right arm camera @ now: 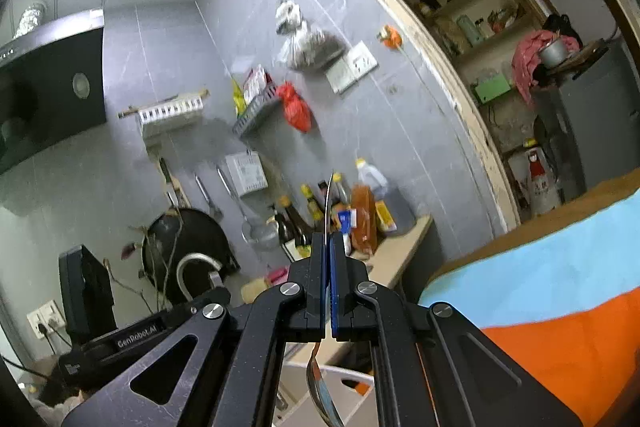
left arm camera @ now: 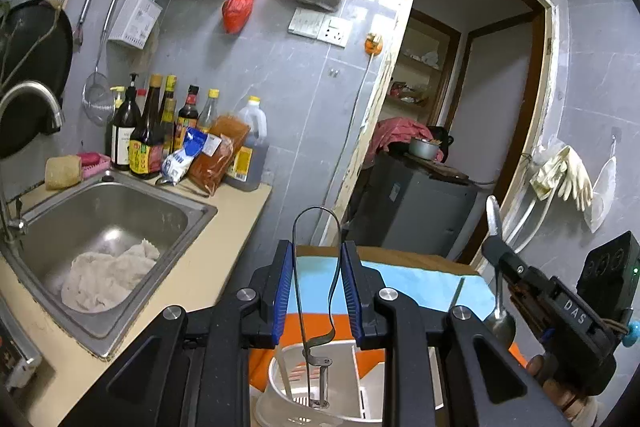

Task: Organize utensils
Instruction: 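Carry the knife and the wire tongs over to the white caddy, then open both grippers to drop the knife and tongs into the caddy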

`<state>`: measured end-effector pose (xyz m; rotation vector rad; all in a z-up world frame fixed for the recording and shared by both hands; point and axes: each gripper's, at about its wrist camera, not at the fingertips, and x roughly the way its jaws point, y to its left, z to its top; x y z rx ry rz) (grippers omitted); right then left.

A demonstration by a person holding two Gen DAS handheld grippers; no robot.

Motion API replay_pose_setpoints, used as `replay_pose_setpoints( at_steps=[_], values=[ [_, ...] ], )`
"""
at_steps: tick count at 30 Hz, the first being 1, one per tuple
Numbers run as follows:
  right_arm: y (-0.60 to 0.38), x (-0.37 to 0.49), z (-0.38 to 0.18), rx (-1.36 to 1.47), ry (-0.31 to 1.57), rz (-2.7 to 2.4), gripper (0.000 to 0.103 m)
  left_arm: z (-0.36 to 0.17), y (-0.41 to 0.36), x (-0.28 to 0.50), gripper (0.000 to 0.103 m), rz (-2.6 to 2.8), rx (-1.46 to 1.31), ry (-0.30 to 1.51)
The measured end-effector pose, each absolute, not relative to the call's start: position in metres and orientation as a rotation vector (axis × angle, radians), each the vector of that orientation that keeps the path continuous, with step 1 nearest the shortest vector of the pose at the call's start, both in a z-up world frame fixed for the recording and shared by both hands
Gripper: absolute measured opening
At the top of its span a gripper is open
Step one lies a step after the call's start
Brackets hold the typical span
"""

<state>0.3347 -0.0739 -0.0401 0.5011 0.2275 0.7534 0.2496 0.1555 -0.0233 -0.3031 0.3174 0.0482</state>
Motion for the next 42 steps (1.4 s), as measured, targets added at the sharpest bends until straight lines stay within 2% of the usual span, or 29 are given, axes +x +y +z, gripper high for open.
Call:
replay_pose_setpoints(
  at_steps=[20,23,24,26,28,32,35,37,41,42],
  values=[
    [-0.08,0.339,-0.07,0.431,0.336,0.78,0.003,-0.051,0.152,0.256,0.023,0.004,-0.373,0.409],
    [-0.083,0.34,-0.068,0.422,0.361,0.778,0.004,-0.051,0.152,0.257,0.026,-0.004,-0.389,0.425],
    [-0.083,0.34,-0.067,0.417,0.367,0.78,0.005,-0.049,0.152,0.256,0.031,-0.009,-0.393,0.426],
    [-0.085,0.34,-0.064,0.408,0.379,0.782,0.011,-0.046,0.15,0.254,0.041,-0.012,-0.396,0.423],
    [-0.087,0.34,-0.062,0.407,0.386,0.781,0.029,-0.043,0.148,0.253,0.045,-0.015,-0.396,0.423],
    [-0.095,0.336,-0.054,0.421,0.383,0.775,0.032,-0.035,0.14,0.252,0.045,0.001,-0.383,0.429],
    [-0.104,0.331,-0.044,0.418,0.369,0.757,0.032,-0.027,0.133,0.25,0.055,0.009,-0.374,0.416],
    [-0.114,0.327,-0.035,0.404,0.353,0.731,0.045,-0.022,0.126,0.249,0.059,0.008,-0.368,0.404],
    [-0.136,0.32,-0.018,0.373,0.322,0.668,0.061,-0.011,0.105,0.248,0.069,0.007,-0.332,0.382],
    [-0.143,0.317,-0.013,0.361,0.316,0.646,0.068,-0.009,0.1,0.248,0.071,0.003,-0.326,0.375]
  ],
)
